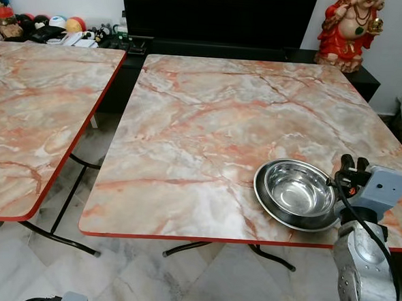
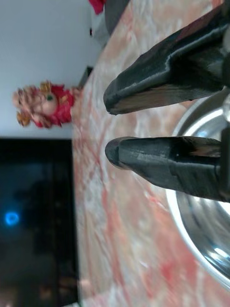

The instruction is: Setting the table

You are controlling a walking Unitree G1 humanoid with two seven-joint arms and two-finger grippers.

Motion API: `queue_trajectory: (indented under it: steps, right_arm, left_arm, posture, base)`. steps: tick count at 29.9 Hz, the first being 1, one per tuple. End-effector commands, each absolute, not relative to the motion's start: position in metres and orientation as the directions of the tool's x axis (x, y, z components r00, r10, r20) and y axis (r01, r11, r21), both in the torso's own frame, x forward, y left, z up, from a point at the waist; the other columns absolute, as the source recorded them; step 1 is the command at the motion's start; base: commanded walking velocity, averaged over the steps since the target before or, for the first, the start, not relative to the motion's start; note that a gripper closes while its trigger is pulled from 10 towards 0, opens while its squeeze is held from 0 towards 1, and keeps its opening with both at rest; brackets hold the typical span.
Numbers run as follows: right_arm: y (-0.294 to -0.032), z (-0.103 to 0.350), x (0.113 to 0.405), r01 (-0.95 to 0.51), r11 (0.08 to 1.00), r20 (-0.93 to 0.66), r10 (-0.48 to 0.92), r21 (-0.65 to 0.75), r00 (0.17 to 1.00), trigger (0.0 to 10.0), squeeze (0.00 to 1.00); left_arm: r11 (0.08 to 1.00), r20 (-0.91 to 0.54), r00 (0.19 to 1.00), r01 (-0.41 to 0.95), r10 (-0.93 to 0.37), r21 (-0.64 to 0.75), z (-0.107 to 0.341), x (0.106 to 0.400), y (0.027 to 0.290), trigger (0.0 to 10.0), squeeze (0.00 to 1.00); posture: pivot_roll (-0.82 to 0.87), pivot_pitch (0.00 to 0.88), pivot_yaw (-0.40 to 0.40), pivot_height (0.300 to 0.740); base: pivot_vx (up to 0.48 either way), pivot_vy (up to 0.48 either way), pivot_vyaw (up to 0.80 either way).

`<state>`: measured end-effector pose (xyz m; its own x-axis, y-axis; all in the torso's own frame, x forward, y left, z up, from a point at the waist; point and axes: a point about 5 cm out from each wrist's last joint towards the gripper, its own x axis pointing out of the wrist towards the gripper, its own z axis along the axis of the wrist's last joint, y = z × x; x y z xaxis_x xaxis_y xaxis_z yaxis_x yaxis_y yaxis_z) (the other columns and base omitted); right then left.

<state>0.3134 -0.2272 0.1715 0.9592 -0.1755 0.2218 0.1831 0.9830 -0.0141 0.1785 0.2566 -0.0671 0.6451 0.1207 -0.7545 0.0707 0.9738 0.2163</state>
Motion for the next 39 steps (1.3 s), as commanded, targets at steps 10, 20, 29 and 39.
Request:
queue_trajectory:
  steps: [10,20,29,39]
  right_arm:
    - [-0.19,0.159,0.31,0.014,0.998,0.192,-0.002,-0.062,0.981,10.0,0.0]
    - [-0.188,0.158,0.309,0.018,0.999,0.201,-0.011,-0.03,0.98,10.0,0.0]
    - [-0.184,0.153,0.308,0.028,1.0,0.176,-0.026,-0.007,0.984,10.0,0.0]
    - [-0.176,0.156,0.31,-0.008,1.0,0.195,0.012,-0.019,0.981,10.0,0.0]
  left_arm:
    - [0.979,-0.748,0.649,0.023,0.138,0.201,-0.066,0.177,0.262,10.0,0.0]
    - [0.983,-0.751,0.65,0.031,0.117,0.179,-0.067,0.18,0.255,10.0,0.0]
    - [0.984,-0.753,0.651,0.053,0.098,0.173,-0.067,0.183,0.25,10.0,0.0]
    - [0.984,-0.748,0.656,0.048,0.1,0.173,-0.066,0.185,0.251,10.0,0.0]
  posture:
    - [-0.04,0.054,-0.009,0.74]
    - [-0.03,0.031,0.001,0.74]
    - [-0.04,0.029,0.004,0.74]
    - [-0.03,0.046,0.003,0.74]
  base:
    - [0.0,0.0,0.0]
    - [0.0,0.032,0.52]
    - [0.0,0.467,0.0]
    - [0.0,0.48,0.0]
